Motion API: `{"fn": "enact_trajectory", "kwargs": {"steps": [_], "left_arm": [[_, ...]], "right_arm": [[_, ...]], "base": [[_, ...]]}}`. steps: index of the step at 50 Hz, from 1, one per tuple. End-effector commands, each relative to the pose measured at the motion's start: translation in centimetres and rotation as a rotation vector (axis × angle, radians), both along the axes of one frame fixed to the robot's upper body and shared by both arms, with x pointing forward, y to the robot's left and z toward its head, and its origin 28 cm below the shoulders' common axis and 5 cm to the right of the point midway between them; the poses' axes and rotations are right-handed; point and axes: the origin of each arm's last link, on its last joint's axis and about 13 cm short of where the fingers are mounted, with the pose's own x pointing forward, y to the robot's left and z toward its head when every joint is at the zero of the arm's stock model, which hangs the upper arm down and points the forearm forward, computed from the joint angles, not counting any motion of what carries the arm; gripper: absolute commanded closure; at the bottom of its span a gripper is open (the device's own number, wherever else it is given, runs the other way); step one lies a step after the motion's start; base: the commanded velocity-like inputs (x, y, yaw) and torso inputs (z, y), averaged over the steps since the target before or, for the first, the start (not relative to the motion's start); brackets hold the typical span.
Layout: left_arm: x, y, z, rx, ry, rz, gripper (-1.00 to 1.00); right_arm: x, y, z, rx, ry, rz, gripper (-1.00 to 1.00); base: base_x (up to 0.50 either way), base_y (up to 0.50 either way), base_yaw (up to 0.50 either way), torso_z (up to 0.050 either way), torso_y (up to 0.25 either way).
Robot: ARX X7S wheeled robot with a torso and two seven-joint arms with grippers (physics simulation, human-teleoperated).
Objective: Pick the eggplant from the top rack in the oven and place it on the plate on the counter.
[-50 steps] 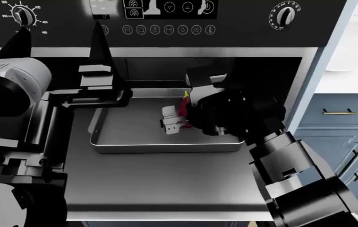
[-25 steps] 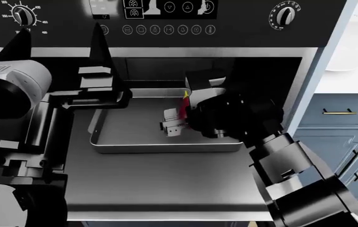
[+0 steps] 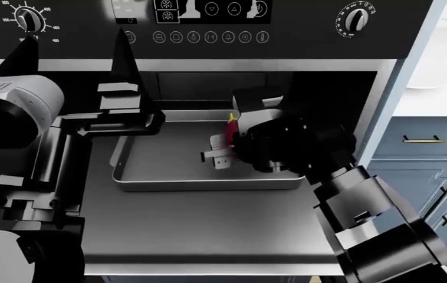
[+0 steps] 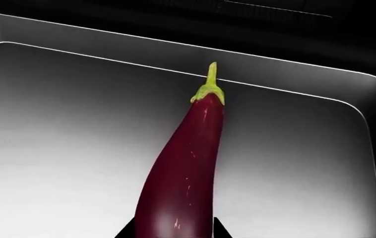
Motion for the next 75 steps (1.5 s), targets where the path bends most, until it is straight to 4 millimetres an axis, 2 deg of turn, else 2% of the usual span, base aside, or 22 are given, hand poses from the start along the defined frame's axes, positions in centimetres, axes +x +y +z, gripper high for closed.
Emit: {"fn": "enact_trajectory", "kwargs": {"steps": [1,11,21,38,48,56,75], "left_arm": [[0.0,0.0,0.0,-0.003,-0.002,-0.002,-1.0],[-0.1,0.0,0.2,0.0,-0.006,0.002,-1.0],[-0.2,0.0,0.2,-0.001,-0.007,0.002,-1.0],[-0.3,-0.1,0.5,0.003,-0.012,0.003,-1.0],[-0.4,-0.1,0.6,0.002,-0.014,0.002,-1.0],[-0.5,-0.1,0.6,0.001,-0.015,0.003,-1.0],[-0.4,-0.1,0.2,-0.002,-0.009,0.003,-1.0]], "right_arm": [[-0.1,-0.2,0.7,0.019,-0.018,0.013,1.0],[-0.6,-0.4,1.4,0.036,-0.041,0.028,1.0],[-2.1,-1.3,2.1,0.093,-0.081,0.049,1.0],[-5.8,-2.8,2.8,0.172,-0.151,0.098,1.0],[-8.3,-3.1,4.0,0.192,-0.219,0.132,1.0],[-10.5,-3.3,5.0,0.2,-0.396,0.203,1.0],[-11.2,-3.6,5.4,0.233,-0.448,0.197,1.0]], "base": [[0.0,0.0,0.0,0.0,0.0],[0.0,0.0,0.0,0.0,0.0],[0.0,0.0,0.0,0.0,0.0],[0.0,0.0,0.0,0.0,0.0],[0.0,0.0,0.0,0.0,0.0],[0.0,0.0,0.0,0.0,0.0],[0.0,0.0,0.0,0.0,0.0]]}}
